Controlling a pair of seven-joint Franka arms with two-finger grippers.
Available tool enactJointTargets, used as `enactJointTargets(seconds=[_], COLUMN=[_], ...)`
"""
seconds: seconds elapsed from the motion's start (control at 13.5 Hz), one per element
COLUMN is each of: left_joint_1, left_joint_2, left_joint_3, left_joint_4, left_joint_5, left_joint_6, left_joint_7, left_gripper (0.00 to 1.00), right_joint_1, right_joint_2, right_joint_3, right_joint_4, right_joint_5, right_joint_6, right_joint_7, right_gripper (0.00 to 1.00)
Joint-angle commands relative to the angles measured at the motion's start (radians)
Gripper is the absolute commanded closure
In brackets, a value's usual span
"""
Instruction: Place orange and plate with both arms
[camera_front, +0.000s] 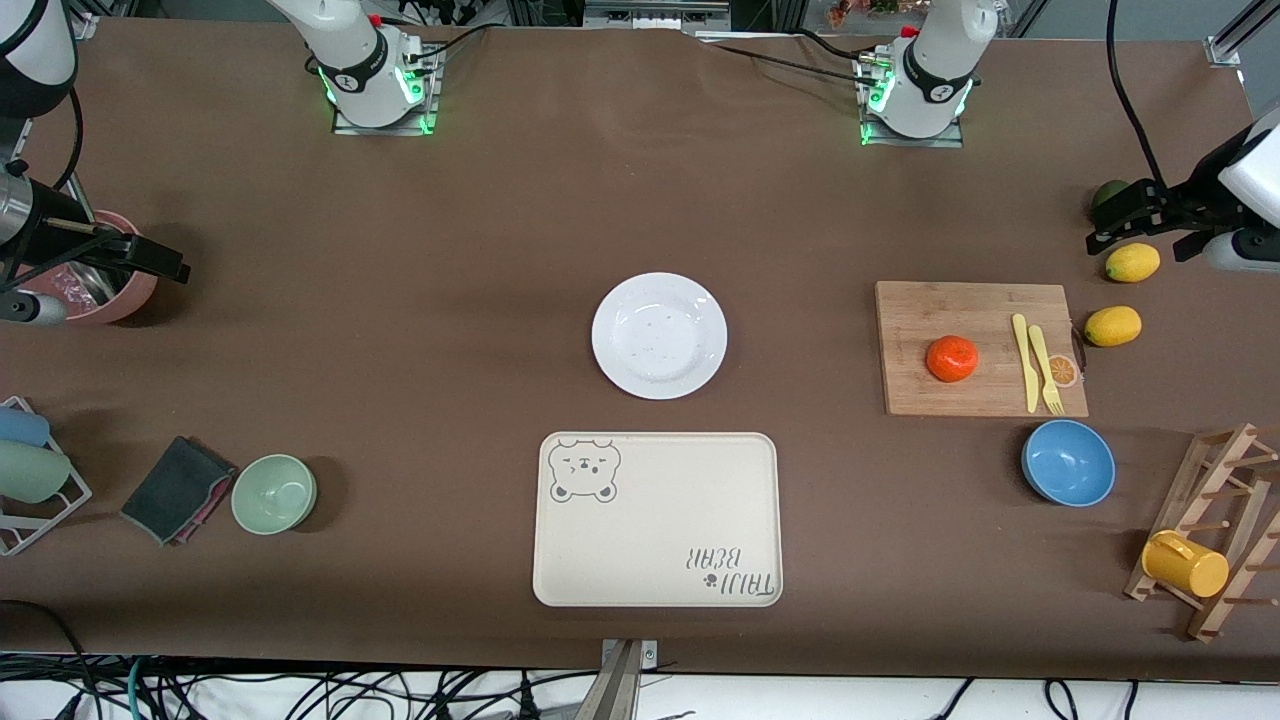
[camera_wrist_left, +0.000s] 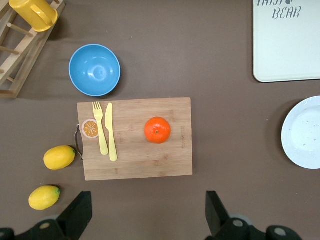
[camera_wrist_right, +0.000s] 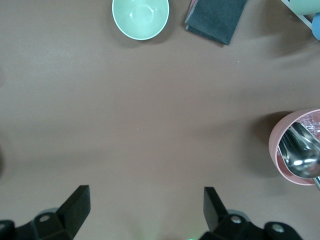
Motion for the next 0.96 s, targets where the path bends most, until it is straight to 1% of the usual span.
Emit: enactJointTargets(seconds=[0.0,0.3,0.52,0.89], left_joint_1=[0.003,0.007,0.007,0.008], left_joint_2=[-0.011,0.001,0.026,0.024], left_joint_3=[-0.002,-0.002,0.0,0.0], left_joint_4=[-0.002,0.012,0.043,0.038], left_joint_5=[-0.021,-0.021,-0.021,-0.021], left_joint_6=[-0.009,0.0,0.0,-0.008], left_joint_7=[-0.008,-0.007,-0.007,-0.007], left_gripper=[0.0,0.0,0.0,0.0], right_joint_1=[-0.001,-0.001,-0.001,-0.001], right_joint_2=[-0.013,-0.013,-0.013,-0.013], right_joint_3=[0.003,0.003,0.003,0.003], right_joint_4=[-0.003,-0.004,-0.004,-0.004], right_joint_5=[0.013,0.013,0.013,0.015], right_joint_6=[-0.01,-0.01,-0.01,-0.01], right_joint_7=[0.005,0.005,0.005,0.005], right_gripper=[0.0,0.0,0.0,0.0])
